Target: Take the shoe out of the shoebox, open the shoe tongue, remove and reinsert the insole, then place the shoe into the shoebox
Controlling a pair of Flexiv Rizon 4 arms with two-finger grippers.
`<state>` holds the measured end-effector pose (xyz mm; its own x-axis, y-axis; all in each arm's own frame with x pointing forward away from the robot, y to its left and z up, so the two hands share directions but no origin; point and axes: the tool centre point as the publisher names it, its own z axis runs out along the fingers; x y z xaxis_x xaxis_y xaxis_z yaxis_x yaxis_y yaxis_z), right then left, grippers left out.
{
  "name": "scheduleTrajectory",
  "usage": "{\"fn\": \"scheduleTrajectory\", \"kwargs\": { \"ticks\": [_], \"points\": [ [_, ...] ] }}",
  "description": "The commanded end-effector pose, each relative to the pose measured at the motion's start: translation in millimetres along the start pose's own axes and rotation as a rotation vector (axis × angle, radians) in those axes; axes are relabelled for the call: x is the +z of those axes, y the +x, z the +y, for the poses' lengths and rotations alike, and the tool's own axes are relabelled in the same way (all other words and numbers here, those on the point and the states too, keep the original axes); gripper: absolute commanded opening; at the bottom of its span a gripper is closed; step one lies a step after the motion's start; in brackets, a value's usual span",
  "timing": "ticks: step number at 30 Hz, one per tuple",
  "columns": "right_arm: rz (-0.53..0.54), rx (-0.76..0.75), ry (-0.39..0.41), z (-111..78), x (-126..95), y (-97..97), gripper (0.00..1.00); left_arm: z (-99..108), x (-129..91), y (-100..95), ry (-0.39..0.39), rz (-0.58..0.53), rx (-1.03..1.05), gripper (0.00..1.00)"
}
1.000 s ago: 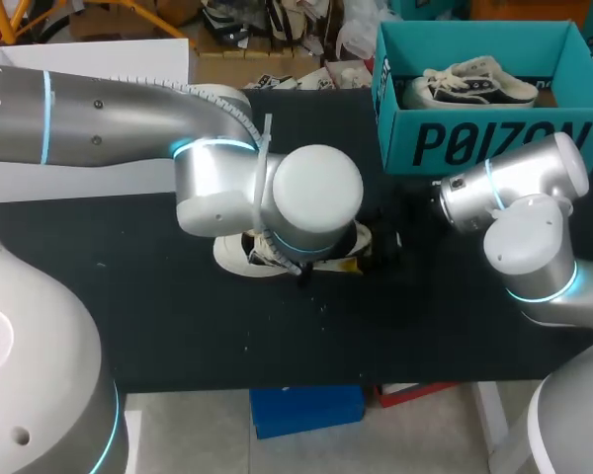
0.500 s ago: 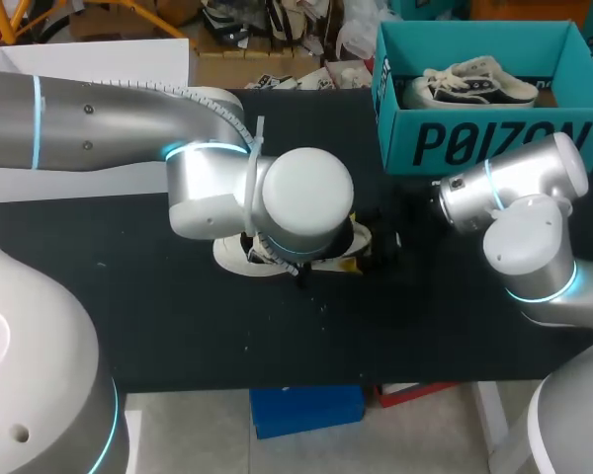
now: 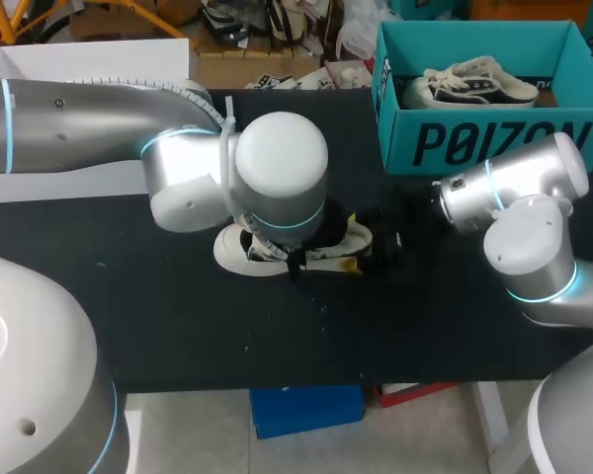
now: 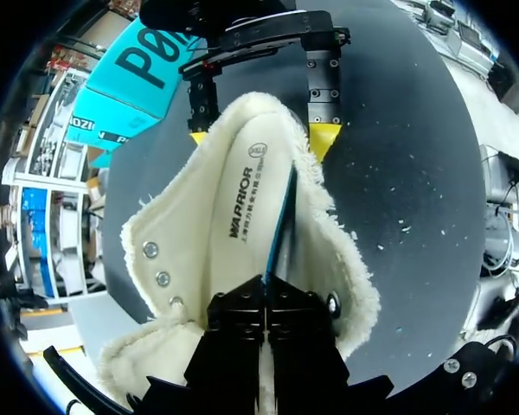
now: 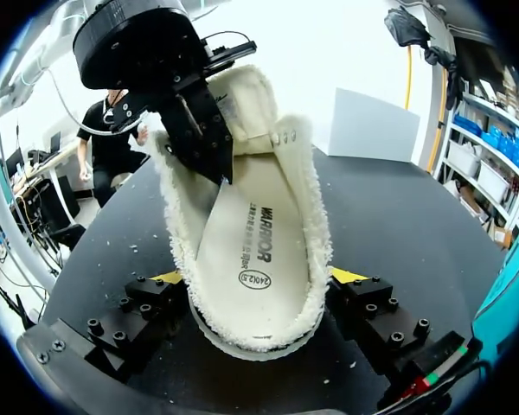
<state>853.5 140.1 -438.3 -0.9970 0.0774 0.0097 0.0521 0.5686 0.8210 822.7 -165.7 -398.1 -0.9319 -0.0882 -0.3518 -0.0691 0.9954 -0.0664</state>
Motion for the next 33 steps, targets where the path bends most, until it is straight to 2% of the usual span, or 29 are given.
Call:
{"fn": "scheduleTrajectory", "kwargs": {
  "ticks": [1,9,33],
  "points": [
    [0.001,0.002,0.003,-4.2,-1,-2.6,0.00,13,-11,-2.4,0.043,0.043,0.015,0.00],
    [0.001,0.002,0.003,-4.2,-1,-2.6,0.00,16,-22,-2.9,0.100,0.094,0.006,0.00],
    [0.001,0.002,0.003,-4.2,-1,-2.6,0.00,9,-32,-12.7,0.155,0.109,0.018,0.00]
  ]
}}
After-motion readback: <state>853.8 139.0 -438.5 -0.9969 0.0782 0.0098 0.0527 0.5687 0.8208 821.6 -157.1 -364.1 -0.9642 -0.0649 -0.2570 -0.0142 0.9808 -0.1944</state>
